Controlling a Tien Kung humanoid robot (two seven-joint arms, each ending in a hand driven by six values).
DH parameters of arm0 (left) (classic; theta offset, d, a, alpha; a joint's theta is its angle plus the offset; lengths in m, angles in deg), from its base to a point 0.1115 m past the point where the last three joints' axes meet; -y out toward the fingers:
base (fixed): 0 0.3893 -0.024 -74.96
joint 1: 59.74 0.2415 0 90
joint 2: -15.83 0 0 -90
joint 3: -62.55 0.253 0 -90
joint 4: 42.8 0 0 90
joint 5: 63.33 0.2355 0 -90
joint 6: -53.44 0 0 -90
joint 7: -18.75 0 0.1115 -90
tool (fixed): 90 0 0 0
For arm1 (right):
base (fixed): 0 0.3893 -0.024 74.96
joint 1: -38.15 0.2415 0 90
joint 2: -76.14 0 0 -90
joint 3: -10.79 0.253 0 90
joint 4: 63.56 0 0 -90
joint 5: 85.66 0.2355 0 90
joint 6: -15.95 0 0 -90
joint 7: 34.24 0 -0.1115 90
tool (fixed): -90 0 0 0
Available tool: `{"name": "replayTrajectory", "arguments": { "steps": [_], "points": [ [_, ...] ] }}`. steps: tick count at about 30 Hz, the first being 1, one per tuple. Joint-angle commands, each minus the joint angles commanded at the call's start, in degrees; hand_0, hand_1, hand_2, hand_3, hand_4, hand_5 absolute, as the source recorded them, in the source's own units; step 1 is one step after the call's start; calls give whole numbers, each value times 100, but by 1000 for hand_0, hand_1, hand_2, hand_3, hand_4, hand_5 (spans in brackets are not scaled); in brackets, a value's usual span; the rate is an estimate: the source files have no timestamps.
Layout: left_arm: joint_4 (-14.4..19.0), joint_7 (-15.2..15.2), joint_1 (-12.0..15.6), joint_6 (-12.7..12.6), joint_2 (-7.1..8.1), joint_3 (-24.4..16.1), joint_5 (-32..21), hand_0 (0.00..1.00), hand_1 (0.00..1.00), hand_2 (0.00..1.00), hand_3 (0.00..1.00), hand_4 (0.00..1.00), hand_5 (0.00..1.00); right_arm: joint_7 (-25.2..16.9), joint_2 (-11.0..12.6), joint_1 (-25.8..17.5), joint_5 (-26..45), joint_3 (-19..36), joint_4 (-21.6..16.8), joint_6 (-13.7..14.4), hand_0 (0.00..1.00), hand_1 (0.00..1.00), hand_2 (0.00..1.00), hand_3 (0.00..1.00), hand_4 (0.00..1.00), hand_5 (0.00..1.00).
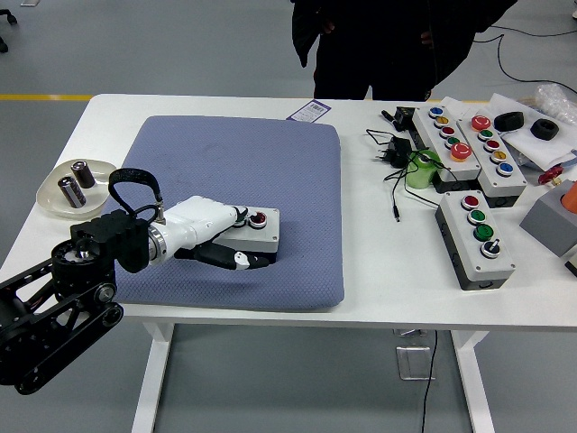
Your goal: Pick up the button,place it on the desk,press the button,press the button
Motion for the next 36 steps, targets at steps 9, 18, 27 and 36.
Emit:
{"name": "replayTrajectory", "arguments": {
  "steps": [9,18,27,36],
  "points": [
    [348,157,69,-813,17,-518,-403,2,2,8,806,929,998,1,-2,7,-13,11,0,-2,745,687,706,580,182,128],
    [401,57,146,-1713,-50,-1289,-824,2,2,12,830,923,998,-6,-1,16,-8,7,0,-2,746,687,705,580,182,129],
    [-154,333,364,-3053,-102,-1895,-2708,81,171,204,919,920,998,-4,-2,19,-17,24,0,-2,746,687,706,580,182,129],
    [-895,1130,538,-2834,-227,-2405,-4886,981,982,998,998,830,998,3,-9,10,-27,32,0,1,745,687,706,580,181,129]
  ]
}}
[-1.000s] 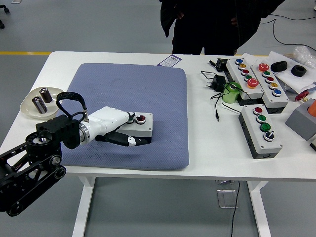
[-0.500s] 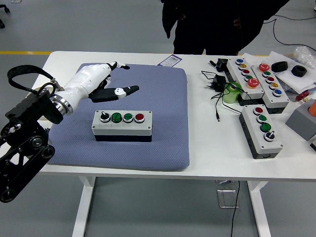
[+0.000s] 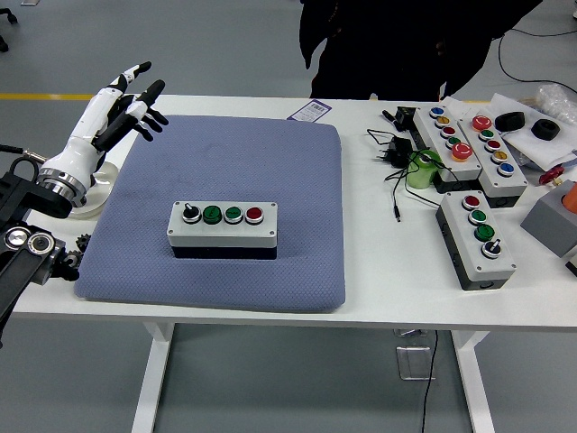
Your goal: Pick up the button,place it on the desk,press the button,press the button
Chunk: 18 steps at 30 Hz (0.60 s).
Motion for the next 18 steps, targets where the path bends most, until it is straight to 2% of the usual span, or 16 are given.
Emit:
{"name": "replayTrajectory", "arguments": {
  "steps": [6,16,18],
  "points": [
    [-306,11,113,-32,-103,-279,-1415,969,963,998,998,838,998,1,-4,4,-7,-1,0,0,745,687,706,580,181,128],
    [-394,-5,199,-42,-149,-417,-3834,976,962,998,998,847,998,3,-11,2,-25,13,0,0,745,687,706,580,181,127],
    [-405,-5,213,-39,-153,-438,-4076,976,962,998,998,847,998,4,-13,-1,-22,13,0,1,745,687,706,580,181,127]
  ]
}}
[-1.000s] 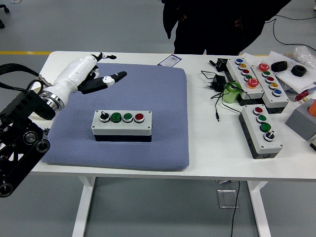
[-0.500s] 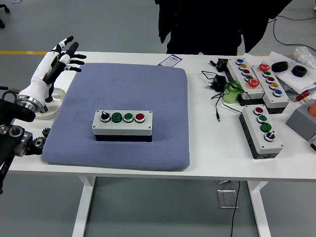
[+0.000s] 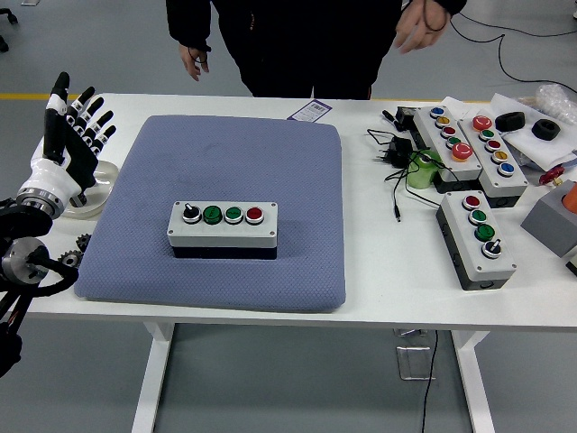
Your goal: Pick up the button,place it on the desk,press the button,press the button
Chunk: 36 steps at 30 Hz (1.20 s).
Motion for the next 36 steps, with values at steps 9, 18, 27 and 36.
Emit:
{"name": "replayTrajectory", "arguments": {
  "steps": [9,18,27,36],
  "points": [
    [23,-5,25,63,4,0,-47,975,962,998,998,871,998,3,1,-26,-12,4,0,0,745,686,706,581,181,128],
    [13,8,36,98,15,54,-94,976,960,998,998,828,998,6,-2,-40,-18,5,0,0,745,687,706,580,181,128],
    [24,1,48,87,33,69,-85,974,961,998,998,825,998,2,-3,-45,7,-17,0,-1,745,687,706,580,180,127],
    [69,-23,29,70,34,55,-65,974,958,998,998,827,998,-2,1,-21,33,-35,0,-4,746,687,706,580,181,128]
  ]
}}
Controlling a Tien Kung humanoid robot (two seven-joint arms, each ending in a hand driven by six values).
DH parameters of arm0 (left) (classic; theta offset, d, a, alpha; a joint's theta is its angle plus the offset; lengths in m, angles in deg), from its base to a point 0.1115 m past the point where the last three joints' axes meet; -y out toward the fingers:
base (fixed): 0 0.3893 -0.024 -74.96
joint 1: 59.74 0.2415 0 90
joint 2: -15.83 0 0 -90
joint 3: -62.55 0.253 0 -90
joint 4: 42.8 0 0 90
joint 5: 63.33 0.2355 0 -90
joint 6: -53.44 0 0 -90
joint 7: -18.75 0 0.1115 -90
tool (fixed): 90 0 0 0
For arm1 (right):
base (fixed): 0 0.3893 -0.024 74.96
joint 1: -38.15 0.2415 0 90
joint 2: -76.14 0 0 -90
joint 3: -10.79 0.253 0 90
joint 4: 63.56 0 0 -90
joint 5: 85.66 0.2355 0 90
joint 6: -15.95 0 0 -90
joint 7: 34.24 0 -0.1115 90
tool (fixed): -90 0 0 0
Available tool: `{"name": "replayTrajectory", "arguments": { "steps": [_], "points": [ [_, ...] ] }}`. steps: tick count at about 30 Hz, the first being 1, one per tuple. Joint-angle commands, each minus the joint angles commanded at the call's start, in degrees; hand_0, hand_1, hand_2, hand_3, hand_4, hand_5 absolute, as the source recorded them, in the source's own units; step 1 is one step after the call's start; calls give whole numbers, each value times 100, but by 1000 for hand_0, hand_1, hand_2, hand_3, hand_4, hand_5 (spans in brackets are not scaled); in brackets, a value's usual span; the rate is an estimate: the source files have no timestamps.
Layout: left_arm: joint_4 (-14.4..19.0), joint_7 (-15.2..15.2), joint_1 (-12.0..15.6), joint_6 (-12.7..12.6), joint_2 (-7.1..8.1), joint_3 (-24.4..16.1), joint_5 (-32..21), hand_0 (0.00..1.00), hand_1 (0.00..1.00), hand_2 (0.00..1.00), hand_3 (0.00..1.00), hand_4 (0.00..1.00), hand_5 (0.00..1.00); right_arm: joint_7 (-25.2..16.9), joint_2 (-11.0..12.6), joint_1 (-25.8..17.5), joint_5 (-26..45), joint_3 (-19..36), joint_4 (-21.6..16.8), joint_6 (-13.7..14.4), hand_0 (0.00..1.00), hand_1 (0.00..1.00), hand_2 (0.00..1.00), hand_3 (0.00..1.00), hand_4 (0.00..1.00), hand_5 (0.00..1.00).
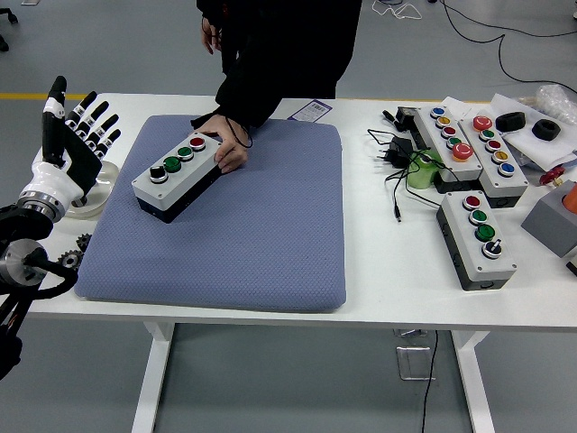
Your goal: Pick up the button,place it on the desk,press the button,press the button
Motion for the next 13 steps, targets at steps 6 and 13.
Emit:
{"name": "replayTrajectory", "arguments": {
  "steps": [6,13],
  "points": [
    [9,-15,-10,-17,2,-12,39,975,958,998,998,826,998,-1,0,18,-7,3,0,-1,746,687,707,580,181,129],
    [12,-14,-6,-24,4,-24,59,975,958,998,998,826,998,-4,2,23,-14,1,0,-3,746,686,706,580,181,127]
  ]
}}
